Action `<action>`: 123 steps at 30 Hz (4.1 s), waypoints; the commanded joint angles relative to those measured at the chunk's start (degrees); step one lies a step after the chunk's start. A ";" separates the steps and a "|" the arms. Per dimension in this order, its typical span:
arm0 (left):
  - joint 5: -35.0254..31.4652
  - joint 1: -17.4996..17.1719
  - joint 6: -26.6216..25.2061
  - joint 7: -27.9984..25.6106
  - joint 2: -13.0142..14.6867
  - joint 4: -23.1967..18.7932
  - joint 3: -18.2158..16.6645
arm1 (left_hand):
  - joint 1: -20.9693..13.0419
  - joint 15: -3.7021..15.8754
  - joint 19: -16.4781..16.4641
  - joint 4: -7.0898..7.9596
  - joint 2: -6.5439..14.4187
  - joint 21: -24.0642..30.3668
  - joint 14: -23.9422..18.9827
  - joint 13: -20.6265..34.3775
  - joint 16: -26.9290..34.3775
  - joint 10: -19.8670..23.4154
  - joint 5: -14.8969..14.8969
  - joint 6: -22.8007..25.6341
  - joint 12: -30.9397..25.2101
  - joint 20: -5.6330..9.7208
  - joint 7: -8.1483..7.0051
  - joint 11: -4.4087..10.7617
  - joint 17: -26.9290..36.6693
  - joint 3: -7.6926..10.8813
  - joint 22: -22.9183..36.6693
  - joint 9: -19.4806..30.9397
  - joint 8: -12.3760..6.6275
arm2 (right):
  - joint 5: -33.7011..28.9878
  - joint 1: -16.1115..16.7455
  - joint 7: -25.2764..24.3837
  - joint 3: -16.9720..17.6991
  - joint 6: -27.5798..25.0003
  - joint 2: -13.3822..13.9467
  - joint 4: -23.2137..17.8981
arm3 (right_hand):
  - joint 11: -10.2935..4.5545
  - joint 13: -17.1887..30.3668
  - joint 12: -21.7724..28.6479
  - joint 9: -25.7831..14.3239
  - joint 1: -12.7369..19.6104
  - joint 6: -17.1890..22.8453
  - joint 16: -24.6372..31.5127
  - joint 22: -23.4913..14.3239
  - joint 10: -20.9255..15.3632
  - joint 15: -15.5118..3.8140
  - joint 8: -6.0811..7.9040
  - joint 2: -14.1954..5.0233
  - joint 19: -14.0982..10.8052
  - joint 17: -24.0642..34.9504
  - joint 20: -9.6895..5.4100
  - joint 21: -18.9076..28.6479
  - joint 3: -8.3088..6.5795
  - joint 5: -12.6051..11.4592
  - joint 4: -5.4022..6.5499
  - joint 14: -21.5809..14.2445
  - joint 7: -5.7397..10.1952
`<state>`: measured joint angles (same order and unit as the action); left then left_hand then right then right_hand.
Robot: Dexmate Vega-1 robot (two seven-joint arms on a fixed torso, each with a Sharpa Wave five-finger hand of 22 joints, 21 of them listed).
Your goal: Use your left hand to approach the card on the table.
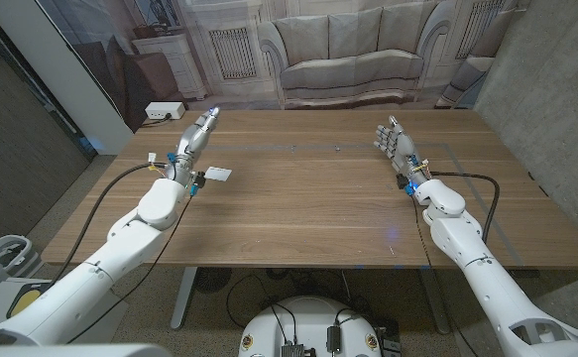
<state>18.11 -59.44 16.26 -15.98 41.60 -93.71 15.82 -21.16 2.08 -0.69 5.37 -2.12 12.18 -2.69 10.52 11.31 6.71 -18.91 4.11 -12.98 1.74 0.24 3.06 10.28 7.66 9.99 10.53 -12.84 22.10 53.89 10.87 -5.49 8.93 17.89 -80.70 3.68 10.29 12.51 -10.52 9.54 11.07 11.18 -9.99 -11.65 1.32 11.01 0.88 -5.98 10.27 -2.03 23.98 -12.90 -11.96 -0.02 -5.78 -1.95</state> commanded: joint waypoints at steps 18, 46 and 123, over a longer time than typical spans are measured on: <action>-5.67 -2.17 0.17 -3.65 2.42 -1.48 -0.99 | -0.60 -0.03 -0.66 -0.42 0.41 -0.05 -1.14 0.23 0.18 1.00 -0.33 0.93 0.13 2.04 -0.11 0.26 0.15 -0.13 0.35 0.26 0.01 | -0.98 -2.18 0.47 -0.39 -1.05 -0.15 1.26 | -0.01 0.17 0.00 -0.20 -0.07 0.71 -0.18 -0.16 -0.65 0.02 0.22 -0.45 -1.00 0.15 -1.52 -0.49 0.22 0.28 -0.31 -0.44 0.18; -17.02 -5.73 -7.64 -12.84 4.72 -5.86 -1.64 | -1.63 0.90 -1.88 -0.88 0.70 0.13 -2.68 0.26 0.26 2.79 -0.68 3.24 -0.02 2.14 -0.74 0.95 0.14 -0.21 0.34 0.29 -0.36 | 0.08 -1.19 1.54 1.09 -3.56 1.16 -0.31 | 0.08 0.18 0.00 -0.21 -0.45 0.80 -0.21 -0.19 -1.06 0.19 0.20 -0.46 -1.31 0.19 -1.45 -1.16 0.53 0.33 -0.30 -0.60 0.25; -37.32 1.80 -47.71 -15.80 10.46 -14.80 9.59 | -5.17 1.32 0.58 -2.69 0.56 -0.96 -0.15 0.38 -0.99 1.33 -2.44 1.88 1.46 2.66 -1.44 1.87 0.15 -0.71 0.40 0.39 1.07 | 0.35 6.35 -4.57 5.57 -2.29 2.72 -8.98 | 0.25 0.20 -0.24 -0.22 -1.08 1.24 -0.39 -0.28 -1.34 0.28 0.23 -0.59 -2.06 0.16 -1.51 -3.00 1.23 0.29 -0.49 -0.67 0.44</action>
<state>-18.46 -59.40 -25.96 -34.21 51.30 -107.16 23.86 -25.99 2.10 -0.65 3.00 -1.81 11.33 -3.18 10.81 10.43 8.41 -20.86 5.66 -11.74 1.95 -1.34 5.01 10.27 6.71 10.27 10.80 -11.84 22.28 59.53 6.87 -0.33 6.64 20.57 -88.94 3.98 10.30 12.27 -10.51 8.77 11.93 10.79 -9.98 -12.78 1.63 10.98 0.29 -7.41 10.25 -2.03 21.30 -11.94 -11.51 -0.48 -6.09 -1.57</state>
